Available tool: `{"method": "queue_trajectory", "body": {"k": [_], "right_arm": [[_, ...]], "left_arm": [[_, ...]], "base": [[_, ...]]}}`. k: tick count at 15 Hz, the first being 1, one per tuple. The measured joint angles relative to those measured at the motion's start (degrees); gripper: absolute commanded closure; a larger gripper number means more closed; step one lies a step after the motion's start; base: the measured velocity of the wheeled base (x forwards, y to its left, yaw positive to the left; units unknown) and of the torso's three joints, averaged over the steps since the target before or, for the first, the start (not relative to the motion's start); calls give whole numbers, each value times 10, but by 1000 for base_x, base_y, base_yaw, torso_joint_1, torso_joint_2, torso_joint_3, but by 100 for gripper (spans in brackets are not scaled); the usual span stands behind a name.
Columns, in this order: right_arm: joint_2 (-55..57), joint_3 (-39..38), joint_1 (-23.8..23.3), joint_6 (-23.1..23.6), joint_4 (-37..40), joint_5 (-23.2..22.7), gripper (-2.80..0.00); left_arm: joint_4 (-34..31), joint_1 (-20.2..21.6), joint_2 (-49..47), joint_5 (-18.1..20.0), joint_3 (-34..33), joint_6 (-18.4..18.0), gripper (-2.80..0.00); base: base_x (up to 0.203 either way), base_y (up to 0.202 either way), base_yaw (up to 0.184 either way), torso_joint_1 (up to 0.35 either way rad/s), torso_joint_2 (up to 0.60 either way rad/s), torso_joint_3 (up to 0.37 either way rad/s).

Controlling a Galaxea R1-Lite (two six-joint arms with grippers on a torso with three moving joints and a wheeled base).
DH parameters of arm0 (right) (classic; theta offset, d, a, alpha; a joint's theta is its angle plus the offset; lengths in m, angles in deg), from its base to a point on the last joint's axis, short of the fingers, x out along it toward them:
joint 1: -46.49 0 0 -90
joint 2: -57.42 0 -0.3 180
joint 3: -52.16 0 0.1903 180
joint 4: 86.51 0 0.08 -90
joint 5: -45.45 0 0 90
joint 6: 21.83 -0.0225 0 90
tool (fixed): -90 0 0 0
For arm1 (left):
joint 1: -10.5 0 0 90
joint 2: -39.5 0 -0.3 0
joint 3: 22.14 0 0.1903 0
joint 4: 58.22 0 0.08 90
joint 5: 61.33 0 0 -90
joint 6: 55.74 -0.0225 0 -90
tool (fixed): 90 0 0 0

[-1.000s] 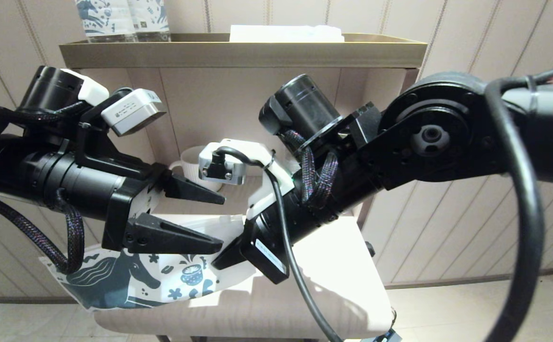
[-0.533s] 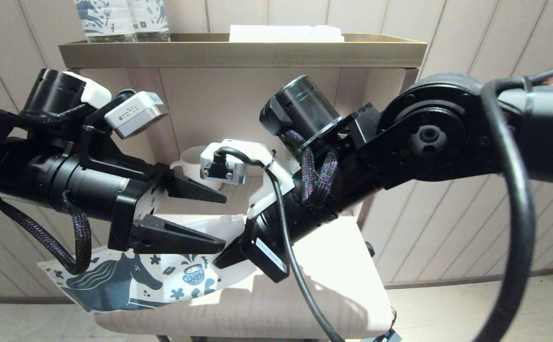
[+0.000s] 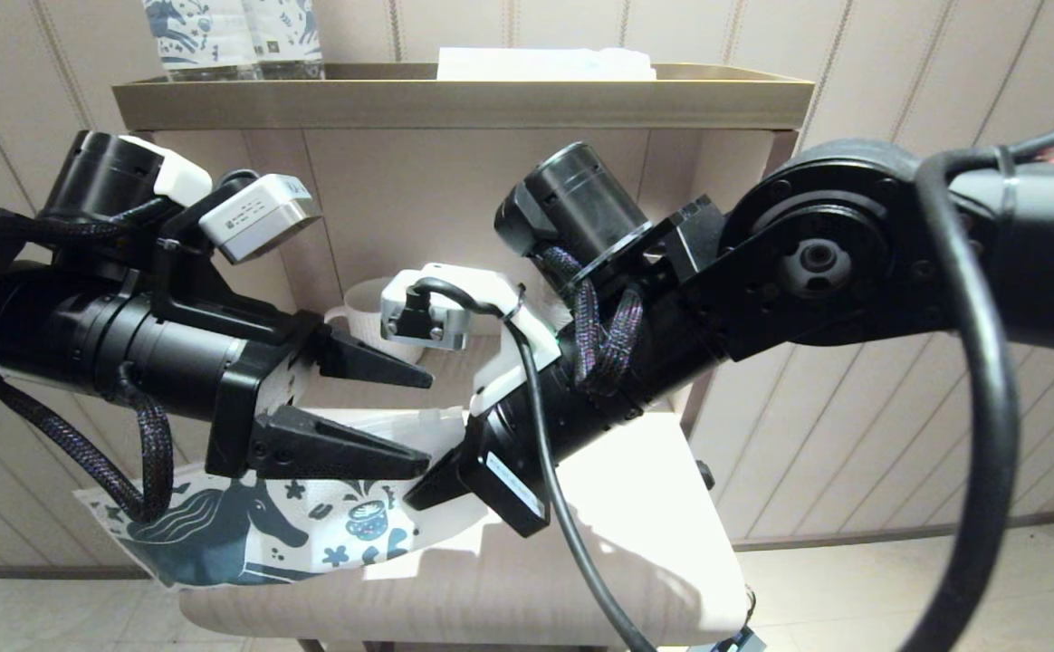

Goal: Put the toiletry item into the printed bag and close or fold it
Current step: Hand it to the other hand

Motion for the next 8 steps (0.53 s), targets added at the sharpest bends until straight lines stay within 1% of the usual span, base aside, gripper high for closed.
{"method": "queue_trajectory", "body": {"k": [8], "right_arm": [[1,2,0,0,-1,0,0]], "left_arm": [[-1,0,0,-1,3,5,0]], "base": [[0,0,0,0,0,0]]}}
